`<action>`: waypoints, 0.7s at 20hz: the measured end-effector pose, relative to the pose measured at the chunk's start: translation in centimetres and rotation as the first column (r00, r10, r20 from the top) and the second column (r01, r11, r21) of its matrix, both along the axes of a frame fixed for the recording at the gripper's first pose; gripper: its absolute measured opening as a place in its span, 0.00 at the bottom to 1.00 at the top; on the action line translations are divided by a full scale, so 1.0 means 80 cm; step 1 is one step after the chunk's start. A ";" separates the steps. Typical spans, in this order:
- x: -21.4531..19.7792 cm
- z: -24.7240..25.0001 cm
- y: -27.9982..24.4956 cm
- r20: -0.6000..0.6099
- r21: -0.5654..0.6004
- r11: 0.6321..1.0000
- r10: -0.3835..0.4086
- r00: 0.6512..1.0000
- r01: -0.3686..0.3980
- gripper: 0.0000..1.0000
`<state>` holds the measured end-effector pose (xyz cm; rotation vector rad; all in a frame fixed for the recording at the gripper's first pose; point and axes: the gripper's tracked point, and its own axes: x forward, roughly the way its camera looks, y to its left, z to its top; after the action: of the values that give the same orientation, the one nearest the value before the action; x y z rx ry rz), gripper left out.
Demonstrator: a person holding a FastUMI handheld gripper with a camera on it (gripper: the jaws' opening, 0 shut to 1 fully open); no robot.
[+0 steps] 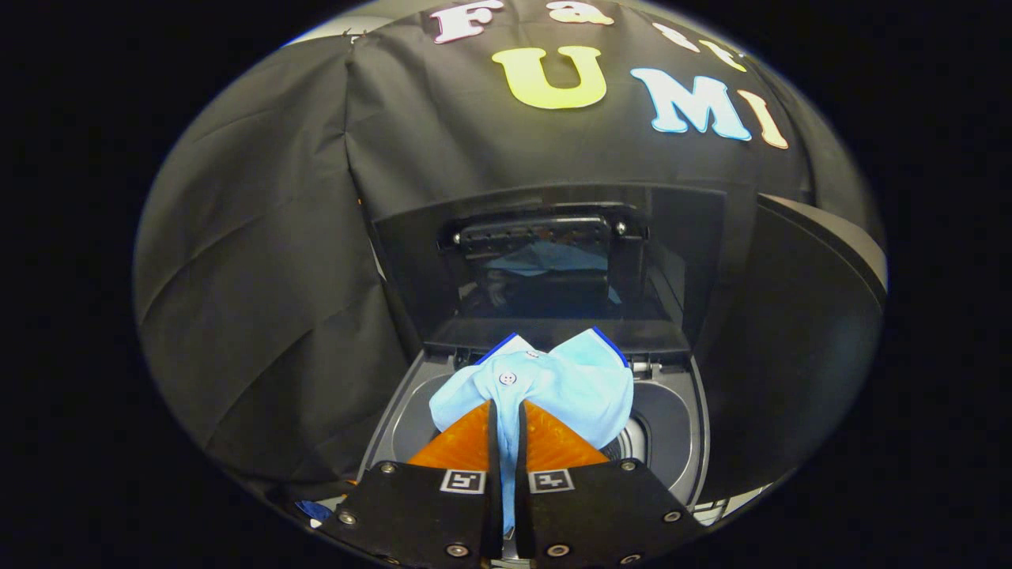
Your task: Put the clothes into the washing machine and then close the washing machine lid.
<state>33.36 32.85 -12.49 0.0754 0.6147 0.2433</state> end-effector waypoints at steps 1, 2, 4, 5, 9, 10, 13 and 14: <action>-0.002 -0.006 -0.003 -0.010 -0.015 1.000 -0.008 1.000 0.008 0.07; -0.006 -0.013 -0.004 -0.024 -0.026 1.000 -0.013 1.000 0.012 0.10; -0.011 -0.024 -0.007 -0.052 -0.043 0.999 -0.020 0.998 0.018 0.15; -0.013 -0.028 -0.005 -0.067 -0.039 0.999 -0.014 0.998 0.012 0.19; -0.016 -0.029 0.000 -0.040 -0.048 0.999 -0.004 0.999 0.002 0.43; -0.019 -0.024 -0.002 -0.027 -0.053 0.999 -0.009 1.000 0.007 0.58; -0.010 -0.011 -0.003 0.020 -0.054 0.998 -0.030 0.999 0.031 0.93; -0.007 -0.002 -0.003 0.044 -0.047 0.998 -0.034 0.998 0.036 0.95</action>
<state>32.79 32.64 -12.68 0.0346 0.5758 0.1959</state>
